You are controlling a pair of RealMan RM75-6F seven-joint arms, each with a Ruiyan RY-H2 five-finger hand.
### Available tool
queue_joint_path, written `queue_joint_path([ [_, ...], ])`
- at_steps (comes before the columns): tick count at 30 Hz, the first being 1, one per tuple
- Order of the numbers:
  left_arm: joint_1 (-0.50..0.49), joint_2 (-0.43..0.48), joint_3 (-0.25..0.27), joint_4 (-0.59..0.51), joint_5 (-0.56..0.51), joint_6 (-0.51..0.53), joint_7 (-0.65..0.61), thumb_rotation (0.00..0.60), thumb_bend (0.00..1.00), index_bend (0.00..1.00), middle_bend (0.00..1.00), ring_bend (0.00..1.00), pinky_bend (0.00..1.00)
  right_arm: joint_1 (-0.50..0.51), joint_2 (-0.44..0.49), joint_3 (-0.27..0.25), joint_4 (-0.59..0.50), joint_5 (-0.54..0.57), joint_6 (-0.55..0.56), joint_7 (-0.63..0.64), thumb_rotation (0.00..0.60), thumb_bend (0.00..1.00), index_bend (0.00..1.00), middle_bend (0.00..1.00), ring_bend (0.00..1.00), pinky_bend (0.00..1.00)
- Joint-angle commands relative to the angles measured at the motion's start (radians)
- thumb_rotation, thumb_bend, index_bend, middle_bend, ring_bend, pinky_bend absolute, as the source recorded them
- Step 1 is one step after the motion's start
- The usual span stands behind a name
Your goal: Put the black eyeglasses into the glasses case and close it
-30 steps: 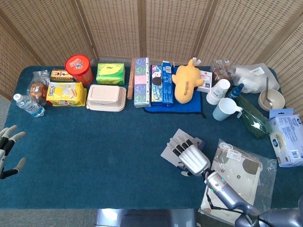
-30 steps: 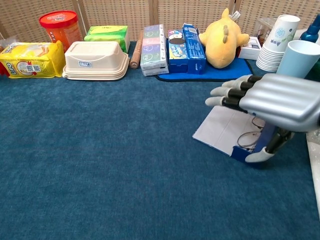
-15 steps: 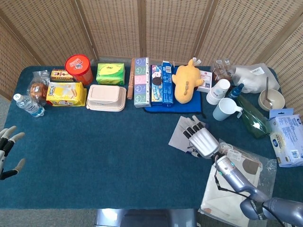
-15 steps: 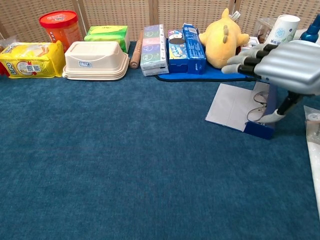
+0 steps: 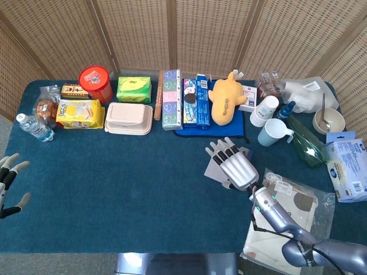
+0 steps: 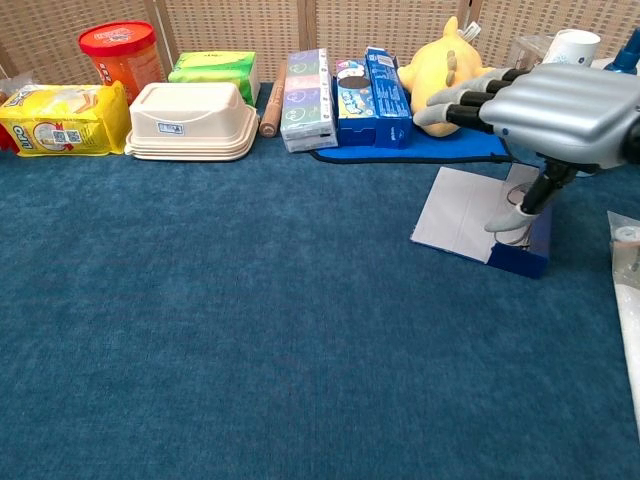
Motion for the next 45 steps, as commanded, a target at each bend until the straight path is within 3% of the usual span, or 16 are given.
queue_joint_path([
  [1, 0.005, 0.004, 0.002, 0.004, -0.001, 0.005, -0.005, 0.600, 0.31, 0.14, 0.05, 0.00, 0.00, 0.014, -0.033, 0.034, 0.017, 0.059, -0.026, -0.053, 0.440, 0.14, 0.00, 0.00, 0.00, 0.09],
  [9, 0.018, 0.000, 0.009, 0.017, -0.006, 0.010, -0.017, 0.600, 0.32, 0.14, 0.05, 0.00, 0.00, 0.022, -0.047, 0.045, 0.077, 0.093, -0.052, -0.060, 0.444, 0.14, 0.00, 0.00, 0.00, 0.09],
  [18, 0.019, -0.002, 0.009, 0.020, -0.003, 0.012, -0.018, 0.600, 0.32, 0.14, 0.05, 0.00, 0.00, 0.021, -0.060, 0.024, 0.125, 0.110, -0.091, -0.063, 0.443, 0.14, 0.00, 0.00, 0.00, 0.09],
  [35, 0.021, -0.006, 0.008, 0.022, -0.002, 0.011, -0.016, 0.600, 0.32, 0.14, 0.05, 0.00, 0.00, -0.042, 0.039, -0.056, -0.003, 0.055, -0.046, -0.093, 0.449, 0.14, 0.00, 0.00, 0.00, 0.09],
  [37, 0.018, -0.008, 0.007, 0.021, 0.000, 0.007, -0.014, 0.600, 0.32, 0.14, 0.05, 0.00, 0.00, -0.055, 0.059, -0.043, -0.052, 0.039, -0.025, -0.032, 0.452, 0.14, 0.00, 0.00, 0.01, 0.11],
  [39, 0.013, -0.012, 0.006, 0.016, 0.005, 0.004, -0.010, 0.600, 0.32, 0.14, 0.05, 0.00, 0.00, -0.067, 0.093, 0.009, -0.125, 0.015, 0.024, 0.094, 0.441, 0.14, 0.00, 0.02, 0.06, 0.16],
  [45, 0.012, -0.012, 0.004, 0.010, 0.004, 0.005, -0.004, 0.600, 0.32, 0.14, 0.05, 0.00, 0.00, -0.065, 0.177, 0.082, -0.202, 0.079, 0.002, 0.232, 0.357, 0.15, 0.00, 0.19, 0.25, 0.32],
])
